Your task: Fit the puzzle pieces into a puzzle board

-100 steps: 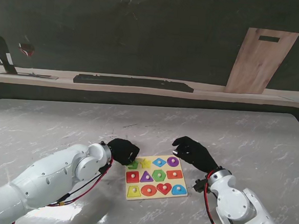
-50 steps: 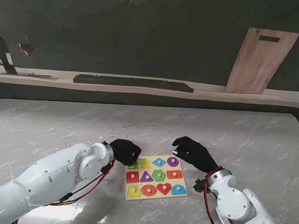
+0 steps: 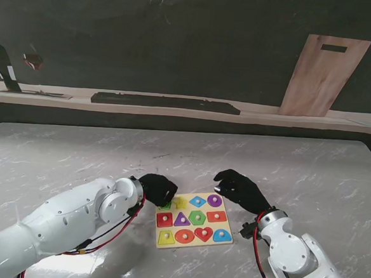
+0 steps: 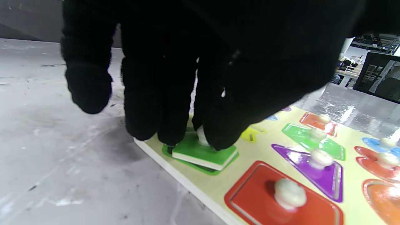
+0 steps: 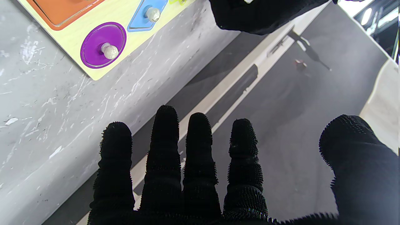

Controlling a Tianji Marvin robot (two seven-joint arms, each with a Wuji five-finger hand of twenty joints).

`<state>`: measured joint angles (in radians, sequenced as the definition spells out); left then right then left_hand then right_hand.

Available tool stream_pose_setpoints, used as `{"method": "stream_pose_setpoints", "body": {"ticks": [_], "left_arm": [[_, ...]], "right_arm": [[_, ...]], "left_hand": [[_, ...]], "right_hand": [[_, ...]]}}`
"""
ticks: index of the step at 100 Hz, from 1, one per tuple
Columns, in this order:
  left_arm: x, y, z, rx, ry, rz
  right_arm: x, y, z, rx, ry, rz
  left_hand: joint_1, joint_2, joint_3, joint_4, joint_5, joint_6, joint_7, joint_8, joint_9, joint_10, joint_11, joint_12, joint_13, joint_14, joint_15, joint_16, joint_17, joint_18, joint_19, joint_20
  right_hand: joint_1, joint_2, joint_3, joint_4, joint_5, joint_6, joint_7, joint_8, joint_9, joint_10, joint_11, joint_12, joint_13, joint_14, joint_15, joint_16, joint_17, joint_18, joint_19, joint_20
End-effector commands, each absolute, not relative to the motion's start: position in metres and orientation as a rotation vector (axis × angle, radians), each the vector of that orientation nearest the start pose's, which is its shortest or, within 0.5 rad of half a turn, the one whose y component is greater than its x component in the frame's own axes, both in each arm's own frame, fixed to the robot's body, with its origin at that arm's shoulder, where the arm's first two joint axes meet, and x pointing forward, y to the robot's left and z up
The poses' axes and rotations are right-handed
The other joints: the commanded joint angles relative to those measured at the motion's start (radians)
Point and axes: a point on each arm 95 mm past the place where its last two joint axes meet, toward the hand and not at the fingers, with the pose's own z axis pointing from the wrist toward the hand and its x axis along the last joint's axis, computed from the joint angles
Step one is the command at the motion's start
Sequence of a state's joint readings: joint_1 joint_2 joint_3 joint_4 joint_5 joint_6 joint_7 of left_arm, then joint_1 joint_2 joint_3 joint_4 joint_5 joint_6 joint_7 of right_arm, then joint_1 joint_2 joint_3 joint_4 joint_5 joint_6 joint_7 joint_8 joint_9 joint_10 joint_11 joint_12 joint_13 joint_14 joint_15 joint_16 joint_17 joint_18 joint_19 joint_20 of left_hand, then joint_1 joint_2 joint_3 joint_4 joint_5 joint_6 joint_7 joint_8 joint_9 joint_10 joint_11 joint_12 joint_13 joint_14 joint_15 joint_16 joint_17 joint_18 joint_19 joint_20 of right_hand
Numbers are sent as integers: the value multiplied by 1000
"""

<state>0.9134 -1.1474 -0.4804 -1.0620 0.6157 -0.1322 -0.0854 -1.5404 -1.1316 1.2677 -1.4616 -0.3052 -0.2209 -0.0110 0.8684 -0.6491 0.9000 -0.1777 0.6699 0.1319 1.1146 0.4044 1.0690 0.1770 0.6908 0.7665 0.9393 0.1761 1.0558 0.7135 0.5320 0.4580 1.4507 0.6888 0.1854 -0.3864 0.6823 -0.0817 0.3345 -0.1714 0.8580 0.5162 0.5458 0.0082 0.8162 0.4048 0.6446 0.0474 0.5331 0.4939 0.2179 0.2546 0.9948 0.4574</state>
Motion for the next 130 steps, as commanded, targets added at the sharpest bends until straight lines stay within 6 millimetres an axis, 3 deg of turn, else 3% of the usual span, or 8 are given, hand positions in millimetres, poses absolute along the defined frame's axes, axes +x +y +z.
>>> {"method": "stream_pose_setpoints", "body": {"ticks": [1, 62, 80, 112, 130], "left_arm": [[485, -102, -370, -1156, 2089, -1448], [486, -99, -376, -1081, 2122, -1444], [486, -97, -375, -1028, 2142, -1437], [486, -94, -374, -990, 2154, -1429], [486, -94, -377, -990, 2178, -1408]], "right_arm": [[410, -19, -343, -2087, -1269, -2344], [410, -20, -343, -2089, -1271, -2343], [410, -20, -343, -2089, -1270, -2341], [410, -19, -343, -2088, -1269, -2339], [410, -19, -344, -2089, -1270, -2333]], "left_hand": [[5, -8, 52, 11, -10, -1, 45, 13, -17, 52, -6, -1, 20, -27, 34, 6, -3, -70, 31, 20], [16, 1, 44, 16, -33, -26, 53, 25, -33, 26, -40, 11, -14, -29, -1, -4, -29, -81, 5, 15], [28, -23, 46, 4, -73, -52, 84, 51, -79, 10, -43, 70, -39, -27, -26, -1, -51, -92, -24, 5], [36, -5, 42, 6, -102, -68, 94, 75, -120, 10, -29, 123, -60, -24, -32, 13, -75, -96, -29, 8], [57, -11, -33, -25, -133, -91, 89, 124, -163, -7, 15, 204, -105, -15, -31, 43, -127, -83, -45, 24]], "right_hand": [[1, 20, -27, 35, 11, -7, -12, -12, 17, -18, 12, 7, -3, -6, 17, 3, -13, 8, 18, 11], [1, 20, -26, 35, 10, -8, -12, -12, 17, -18, 13, 7, 0, -5, 18, 3, -14, 9, 18, 11], [2, 20, -26, 35, 9, -8, -13, -12, 17, -17, 12, 7, -1, -6, 17, 3, -14, 10, 18, 12], [2, 20, -27, 35, 11, -6, -13, -12, 18, -18, 13, 7, 0, -6, 18, 4, -14, 9, 17, 12], [2, 20, -27, 35, 10, -8, -13, -12, 21, -18, 13, 8, 2, -5, 19, 4, -14, 9, 17, 12]]}}
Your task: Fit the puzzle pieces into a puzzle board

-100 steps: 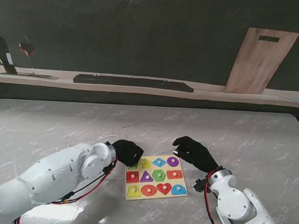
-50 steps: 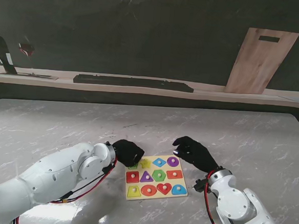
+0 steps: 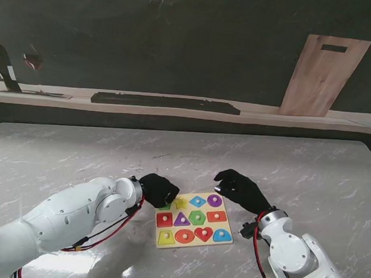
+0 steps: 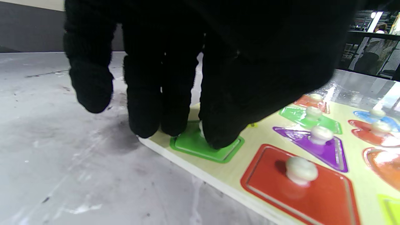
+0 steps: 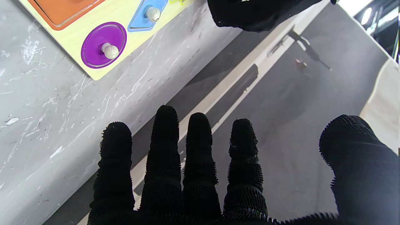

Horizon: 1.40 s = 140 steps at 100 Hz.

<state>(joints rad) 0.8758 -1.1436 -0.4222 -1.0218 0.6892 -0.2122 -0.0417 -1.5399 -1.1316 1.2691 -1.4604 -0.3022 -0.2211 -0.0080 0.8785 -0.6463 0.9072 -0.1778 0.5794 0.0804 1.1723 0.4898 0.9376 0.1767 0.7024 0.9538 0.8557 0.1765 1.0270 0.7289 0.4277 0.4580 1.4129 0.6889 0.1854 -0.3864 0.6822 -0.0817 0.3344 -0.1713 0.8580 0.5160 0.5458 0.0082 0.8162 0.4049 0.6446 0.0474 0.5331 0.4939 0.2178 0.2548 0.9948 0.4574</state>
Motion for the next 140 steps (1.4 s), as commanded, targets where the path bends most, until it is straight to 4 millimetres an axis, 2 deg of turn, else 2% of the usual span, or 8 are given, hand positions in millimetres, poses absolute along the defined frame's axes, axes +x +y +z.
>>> {"method": "stream_pose_setpoints", "body": {"ticks": [1, 17, 30, 38, 52, 90, 104, 140], "left_arm": [[486, -94, -377, -989, 2179, -1407], [486, -92, -376, -961, 2189, -1392], [486, -89, -376, -938, 2196, -1376], [485, -88, -376, -938, 2194, -1371], [484, -86, -375, -951, 2181, -1368], [484, -77, -367, -935, 2120, -1381], [484, -72, -362, -900, 2090, -1388], [485, -30, -344, -829, 2013, -1288]], "right_arm": [[410, -19, -344, -2089, -1270, -2333], [411, -19, -344, -2090, -1269, -2333], [411, -19, -344, -2089, -1271, -2332], [411, -19, -344, -2089, -1272, -2332], [411, -19, -344, -2089, -1272, -2332], [410, -19, -344, -2089, -1273, -2330], [410, -19, -344, -2088, -1272, -2331], [410, -20, -344, -2090, -1267, -2332]], "left_hand": [[47, -14, -45, -26, -45, -43, 33, 45, -34, -9, 6, 22, -23, -16, -2, 30, -25, -83, -8, 25], [49, -15, -94, -30, -126, -55, -69, 128, -89, -14, 5, 82, -70, -10, -14, 52, -65, -79, -29, 40], [-13, 16, -88, -14, -159, -52, -171, 146, -175, -6, 26, 76, -100, -8, -31, 58, -86, -78, -46, 40], [-65, 48, -93, 9, -159, -36, -199, 147, -214, -3, 59, 41, -108, -9, -39, 60, -94, -77, -52, 40], [-148, 125, -112, 81, -169, 26, -256, 156, -279, 4, 88, -87, -127, -1, -54, 64, -108, -76, -63, 38], [-183, 142, -177, 72, -167, 70, -384, 59, -372, 20, 29, -152, -216, 10, -134, 51, -181, -73, -113, 23], [-170, 185, -208, 73, -181, 83, -452, 0, -419, 30, -19, -197, -246, 9, -160, 51, -202, -77, -131, 14], [-133, 253, -285, 76, -92, 64, -432, -13, -345, 37, -78, -317, -221, 23, -166, 45, -193, -71, -127, 13]], "right_hand": [[2, 20, -27, 35, 10, -8, -13, -12, 23, -18, 14, 8, 2, -5, 19, 4, -14, 9, 18, 12], [3, 21, -26, 35, 13, -7, -12, -12, 28, -18, 15, 8, 7, -5, 21, 5, -12, 9, 18, 12], [2, 21, -27, 35, 11, -9, -13, -12, 31, -18, 15, 8, 9, -4, 21, 5, -12, 9, 19, 12], [3, 21, -27, 35, 10, -8, -13, -12, 31, -18, 15, 8, 10, -5, 21, 5, -12, 9, 19, 12], [3, 21, -27, 35, 12, -8, -12, -12, 33, -19, 15, 8, 11, -5, 22, 5, -11, 9, 19, 12], [2, 20, -27, 35, 18, -7, -10, -12, 35, -19, 16, 9, 13, -3, 23, 6, -9, 9, 20, 12], [2, 21, -27, 35, 16, -8, -11, -13, 37, -18, 16, 9, 13, -3, 23, 6, -9, 10, 20, 12], [3, 20, -27, 35, 18, -7, -11, -13, 38, -18, 17, 9, 14, -3, 23, 6, -8, 9, 20, 12]]}}
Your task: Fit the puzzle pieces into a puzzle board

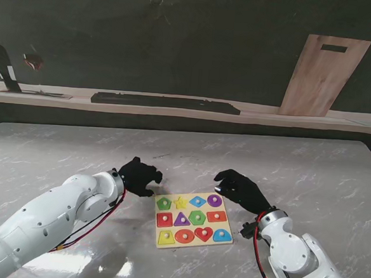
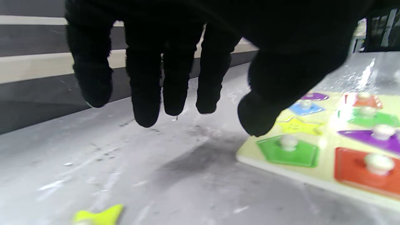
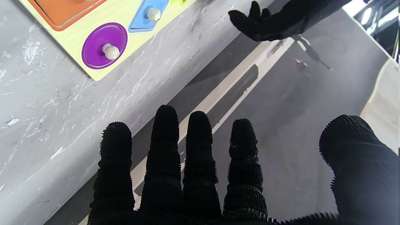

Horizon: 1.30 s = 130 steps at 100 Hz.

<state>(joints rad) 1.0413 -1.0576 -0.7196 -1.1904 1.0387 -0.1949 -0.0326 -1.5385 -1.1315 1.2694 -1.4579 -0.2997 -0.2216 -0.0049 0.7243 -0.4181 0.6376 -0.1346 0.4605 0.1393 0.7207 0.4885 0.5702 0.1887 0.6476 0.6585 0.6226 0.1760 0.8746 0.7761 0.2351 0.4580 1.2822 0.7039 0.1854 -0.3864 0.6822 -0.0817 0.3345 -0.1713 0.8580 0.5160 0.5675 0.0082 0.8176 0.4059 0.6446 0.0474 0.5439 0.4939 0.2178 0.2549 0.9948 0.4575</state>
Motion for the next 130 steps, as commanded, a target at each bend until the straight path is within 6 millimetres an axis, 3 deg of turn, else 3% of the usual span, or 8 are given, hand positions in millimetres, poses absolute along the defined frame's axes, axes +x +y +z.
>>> {"method": "stream_pose_setpoints", "body": {"ticks": [1, 22, 41, 51, 60, 66, 89, 130], "left_arm": [[485, -29, -344, -829, 2012, -1283], [480, 0, -343, -793, 1985, -1135], [479, 13, -347, -816, 1934, -1098], [480, 16, -350, -831, 1921, -1092], [480, 18, -352, -844, 1922, -1082], [479, 19, -353, -848, 1924, -1074], [477, 22, -357, -869, 1933, -1045], [481, 25, -363, -884, 1898, -1050]], "right_arm": [[410, -20, -344, -2090, -1267, -2332], [411, -20, -344, -2095, -1268, -2325], [412, -20, -345, -2102, -1269, -2319], [412, -20, -346, -2105, -1271, -2317], [412, -20, -346, -2105, -1274, -2317], [413, -20, -346, -2106, -1274, -2316], [413, -19, -346, -2108, -1274, -2310], [413, -20, -346, -2106, -1276, -2314]], "left_hand": [[22, 24, -16, 32, 29, 4, 20, -11, 24, 25, -24, -23, 13, 24, -13, -2, 0, -71, 4, -2], [41, 8, 4, 34, 48, 4, 12, -19, 38, 27, -41, -57, 12, 28, -25, -9, -2, -68, -3, -5], [46, -4, 32, 33, 68, 6, -4, -33, 53, 28, -70, -99, 15, 31, -34, -14, -4, -68, -8, -7], [55, -18, 32, 25, 83, 1, -2, -38, 71, 23, -66, -105, 23, 31, -33, -16, -4, -68, -8, -7], [79, -37, 23, -10, 103, -4, 10, -56, 104, 21, -63, -118, 35, 30, -38, -24, -4, -68, -8, -8], [88, -44, 20, -17, 111, -5, 14, -62, 115, 20, -62, -121, 38, 32, -39, -26, -4, -68, -8, -8], [98, -47, 21, -19, 117, -10, 8, -78, 120, 17, -74, -135, 35, 29, -51, -35, -4, -72, -15, -12], [138, -74, 13, -52, 131, -25, 42, -79, 159, 4, -56, -139, 66, 22, -46, -48, 19, -82, -9, -14]], "right_hand": [[3, 20, -27, 35, 18, -7, -11, -13, 17, -18, 16, 8, 15, -3, 13, 6, -8, 9, 20, 12], [4, 20, -27, 35, 18, -7, -11, -13, 17, -18, 15, 8, 15, -3, 13, 6, -8, 9, 21, 12], [4, 20, -27, 35, 19, -6, -10, -13, 17, -19, 16, 8, 15, -2, 13, 6, -8, 9, 21, 11], [4, 20, -27, 35, 18, -7, -11, -13, 17, -18, 15, 8, 15, -2, 14, 6, -7, 9, 21, 11], [4, 19, -27, 35, 18, -7, -11, -13, 17, -18, 16, 8, 15, -2, 14, 6, -7, 9, 22, 12], [4, 21, -27, 35, 19, -6, -10, -13, 17, -19, 16, 8, 15, -2, 14, 6, -7, 9, 22, 11], [5, 21, -27, 35, 17, -7, -11, -13, 17, -19, 16, 9, 14, -2, 14, 6, -7, 9, 22, 12], [5, 21, -27, 35, 16, -7, -11, -13, 18, -19, 16, 9, 14, -1, 14, 6, -6, 9, 23, 12]]}}
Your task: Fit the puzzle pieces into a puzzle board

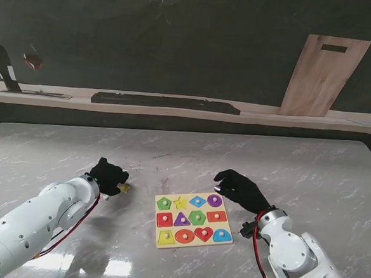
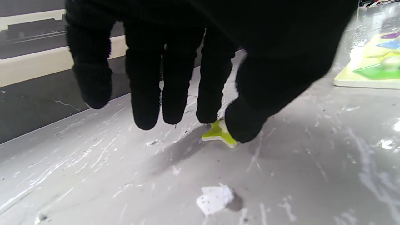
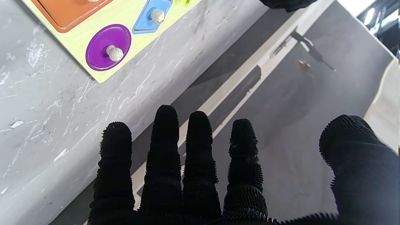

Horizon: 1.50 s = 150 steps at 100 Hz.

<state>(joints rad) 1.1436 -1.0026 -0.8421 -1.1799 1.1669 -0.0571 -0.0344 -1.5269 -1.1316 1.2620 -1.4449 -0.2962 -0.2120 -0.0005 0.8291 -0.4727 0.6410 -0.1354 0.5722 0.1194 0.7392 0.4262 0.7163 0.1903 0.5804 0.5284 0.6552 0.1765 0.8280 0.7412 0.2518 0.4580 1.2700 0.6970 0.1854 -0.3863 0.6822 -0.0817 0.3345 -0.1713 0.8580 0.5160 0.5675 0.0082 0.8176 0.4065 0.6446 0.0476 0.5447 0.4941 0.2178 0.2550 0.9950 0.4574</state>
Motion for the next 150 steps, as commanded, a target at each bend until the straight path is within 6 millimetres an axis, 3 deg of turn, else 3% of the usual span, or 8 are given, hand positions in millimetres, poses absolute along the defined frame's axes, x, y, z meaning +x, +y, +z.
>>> {"method": "stream_pose_setpoints", "body": {"ticks": [1, 53, 84, 112, 146, 150], "left_arm": [[481, 25, -363, -885, 1898, -1050], [483, 23, -366, -901, 1903, -1070], [484, 22, -369, -912, 1901, -1073], [484, 23, -367, -921, 1906, -1078], [486, 21, -369, -937, 1908, -1084], [486, 21, -369, -940, 1907, -1086]], "right_arm": [[413, -20, -346, -2106, -1276, -2314], [413, -20, -347, -2107, -1277, -2313], [413, -20, -347, -2108, -1278, -2313], [413, -20, -347, -2108, -1278, -2313], [413, -20, -347, -2108, -1280, -2309], [413, -20, -347, -2108, -1280, -2309]], "left_hand": [[33, -20, 9, -51, 19, -5, 25, -17, 13, 3, 12, -8, 34, 21, 1, -14, 2, -82, 3, -7], [84, -40, -31, -73, 34, -21, 95, -26, 52, -4, 41, 7, 56, 16, 14, -26, 18, -86, 15, -5], [103, -33, -66, -71, 37, -24, 132, -45, 67, 2, 33, 45, 69, 14, 29, -31, 27, -91, 21, -4], [126, 31, -177, -59, 39, -23, 128, -53, 51, 16, 30, -2, 45, 29, 15, -32, 0, -84, 7, -7], [136, 68, -209, -59, 56, -23, 130, -59, 64, 17, 38, -1, 51, 34, 20, -29, 0, -80, 12, -5], [179, 96, -293, -45, 58, -24, 133, -60, 65, 18, 38, -1, 52, 34, 21, -29, -1, -80, 12, -3]], "right_hand": [[5, 20, -27, 35, 18, -6, -10, -13, 18, -18, 16, 8, 15, -2, 13, 6, -5, 9, 23, 12], [6, 22, -29, 35, 18, -5, -10, -13, 17, -18, 17, 8, 15, -2, 13, 5, -6, 9, 23, 11], [7, 22, -29, 35, 16, -7, -10, -14, 17, -19, 17, 8, 15, -3, 14, 6, -6, 8, 24, 11], [7, 22, -29, 35, 16, -5, -10, -14, 17, -18, 17, 8, 14, -2, 14, 5, -5, 9, 24, 11], [7, 22, -30, 35, 17, -6, -10, -14, 18, -19, 17, 9, 15, -2, 14, 5, -5, 8, 24, 11], [8, 23, -29, 36, 16, -5, -10, -14, 16, -18, 17, 8, 15, -2, 14, 5, -5, 8, 24, 11]]}}
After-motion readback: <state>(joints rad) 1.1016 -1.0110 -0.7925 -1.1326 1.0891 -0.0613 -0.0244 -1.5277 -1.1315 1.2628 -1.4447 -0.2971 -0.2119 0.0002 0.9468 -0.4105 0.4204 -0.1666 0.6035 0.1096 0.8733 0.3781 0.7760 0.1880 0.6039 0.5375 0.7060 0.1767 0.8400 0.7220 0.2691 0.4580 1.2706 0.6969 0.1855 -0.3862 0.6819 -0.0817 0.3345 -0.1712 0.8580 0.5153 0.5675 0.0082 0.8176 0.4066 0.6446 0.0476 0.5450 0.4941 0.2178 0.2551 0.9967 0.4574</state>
